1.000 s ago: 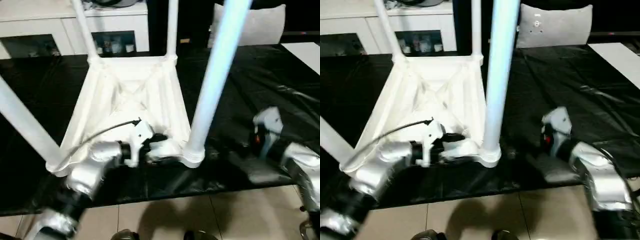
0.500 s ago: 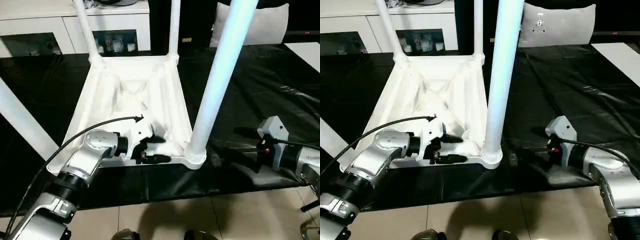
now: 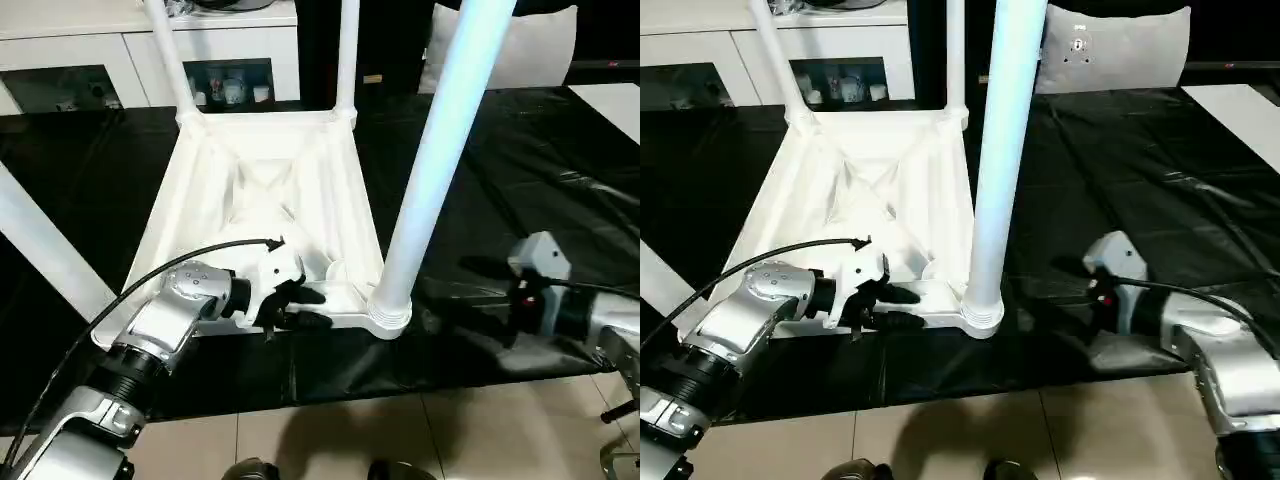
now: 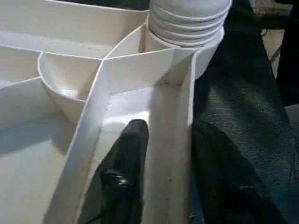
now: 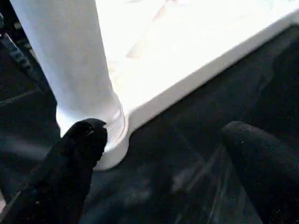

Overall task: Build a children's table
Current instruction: Rotate leg to tighten

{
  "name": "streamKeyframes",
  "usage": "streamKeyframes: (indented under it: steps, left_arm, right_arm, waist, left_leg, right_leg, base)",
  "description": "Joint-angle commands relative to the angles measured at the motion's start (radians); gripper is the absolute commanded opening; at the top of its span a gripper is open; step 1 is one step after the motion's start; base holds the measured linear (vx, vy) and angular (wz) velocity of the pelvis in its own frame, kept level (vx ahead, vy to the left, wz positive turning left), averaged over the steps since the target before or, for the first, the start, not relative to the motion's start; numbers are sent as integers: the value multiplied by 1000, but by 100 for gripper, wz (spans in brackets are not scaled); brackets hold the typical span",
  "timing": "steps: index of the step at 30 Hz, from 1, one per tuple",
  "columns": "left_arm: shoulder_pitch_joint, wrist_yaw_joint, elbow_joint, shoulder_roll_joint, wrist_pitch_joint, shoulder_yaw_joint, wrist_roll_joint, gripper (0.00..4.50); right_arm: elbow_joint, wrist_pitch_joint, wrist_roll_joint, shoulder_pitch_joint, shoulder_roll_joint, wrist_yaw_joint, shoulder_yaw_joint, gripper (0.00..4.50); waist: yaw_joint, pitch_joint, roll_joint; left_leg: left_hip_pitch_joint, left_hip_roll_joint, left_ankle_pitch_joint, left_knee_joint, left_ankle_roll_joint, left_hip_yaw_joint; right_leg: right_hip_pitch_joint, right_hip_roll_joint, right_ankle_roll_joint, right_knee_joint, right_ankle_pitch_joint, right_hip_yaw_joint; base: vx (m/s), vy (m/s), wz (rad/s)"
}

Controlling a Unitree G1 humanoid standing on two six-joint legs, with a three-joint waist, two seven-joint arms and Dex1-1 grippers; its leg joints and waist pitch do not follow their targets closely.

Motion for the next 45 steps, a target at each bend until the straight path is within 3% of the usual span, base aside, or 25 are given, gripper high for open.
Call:
streamKeyframes:
  steps: [1, 5, 7, 14, 19, 24, 27, 33, 38, 41, 43, 44, 45]
  left_arm:
    - [7, 2, -14, 8, -8, -16, 21, 125]
    - [13, -9, -33, 8, -31, -38, 40, 99]
    - [11, -10, -34, 7, -28, -41, 44, 62]
    - [-13, -37, -9, 16, -50, -65, 72, 13]
    - [-26, -91, 4, 8, -76, -69, 54, 0]
    - [-33, -111, 14, 3, -81, -79, 60, 0]
    - [-40, -113, 25, -5, -80, -81, 63, 0]
    - [-47, -122, 38, -14, -75, -78, 65, 0]
    - [-47, -124, 37, -19, -46, -74, 52, 0]
    - [-50, -80, 27, -53, 20, -59, 39, 0]
    - [-56, -15, 34, -90, 54, -47, 48, 0]
    - [-62, 30, 41, -115, 72, -40, 57, 0]
    - [-65, 57, 46, -129, 82, -36, 63, 0]
  right_arm:
    - [8, -23, -11, -18, 8, 2, 20, 450]
    - [41, -68, -2, -49, 19, 47, 37, 450]
    - [49, -73, 6, -58, 19, 76, 44, 450]
    - [85, -78, 40, -104, 12, 205, 94, 377]
    - [190, -122, 1, -171, 38, 262, 142, 332]
    - [253, -108, 3, -222, 61, 298, 166, 287]
    - [284, -95, 13, -241, 71, 334, 184, 262]
    - [288, -63, 24, -251, 80, 388, 207, 209]
    - [277, -14, 55, -244, 89, 376, 192, 198]
    - [209, 70, 92, -205, 111, 301, 158, 198]
    - [169, 114, 72, -181, 138, 204, 146, 198]
    - [153, 130, 49, -172, 163, 128, 136, 198]
    - [146, 137, 34, -169, 180, 81, 130, 198]
  waist:
    - [3, -64, -16]
    - [4, -65, -15]
    - [6, -67, -18]
    - [8, -67, -16]
    - [7, -73, -15]
    - [13, -77, -14]
    - [15, -76, -14]
    - [27, -75, -13]
    - [30, -71, -15]
    - [31, -70, -17]
    - [28, -66, -18]
    - [26, -59, -10]
    - [22, -58, -13]
  left_leg:
    - [16, 55, -285, -74, 66, -35]
    - [17, 56, -294, -75, 63, -35]
    - [16, 57, -281, -74, 69, -34]
    - [13, 58, -274, -74, 76, -34]
    - [10, 59, -252, -72, 76, -32]
    - [9, 63, -216, -70, 85, -30]
    - [10, 62, -222, -69, 85, -28]
    - [13, 65, -221, -71, 77, -28]
    - [14, 64, -237, -73, 69, -29]
    - [15, 63, -236, -74, 67, -29]
    - [15, 62, -242, -75, 62, -30]
    - [17, 60, -262, -77, 51, -32]
    - [20, 58, -280, -77, 45, -32]
  right_leg:
    - [40, -74, -91, -96, -566, 47]
    - [40, -74, -91, -96, -562, 48]
    - [41, -75, -99, -92, -544, 50]
    - [44, -74, -111, -89, -531, 50]
    - [46, -74, -144, -80, -471, 52]
    - [49, -73, -179, -66, -393, 56]
    - [49, -73, -188, -66, -395, 56]
    - [48, -73, -184, -66, -403, 59]
    - [47, -74, -176, -69, -431, 59]
    - [46, -75, -161, -73, -463, 59]
    - [44, -74, -147, -77, -488, 59]
    - [38, -73, -135, -82, -529, 58]
    - [37, -72, -124, -89, -558, 55]
  base:
    - [0, 0, 0]
    - [0, 0, 0]
    - [0, 0, 0]
    - [0, 0, 0]
    - [0, 0, 0]
    - [0, 0, 0]
    - [0, 0, 0]
    - [0, 0, 0]
    - [0, 0, 0]
    - [0, 0, 0]
    - [0, 0, 0]
    - [0, 0, 0]
    - [0, 0, 0]
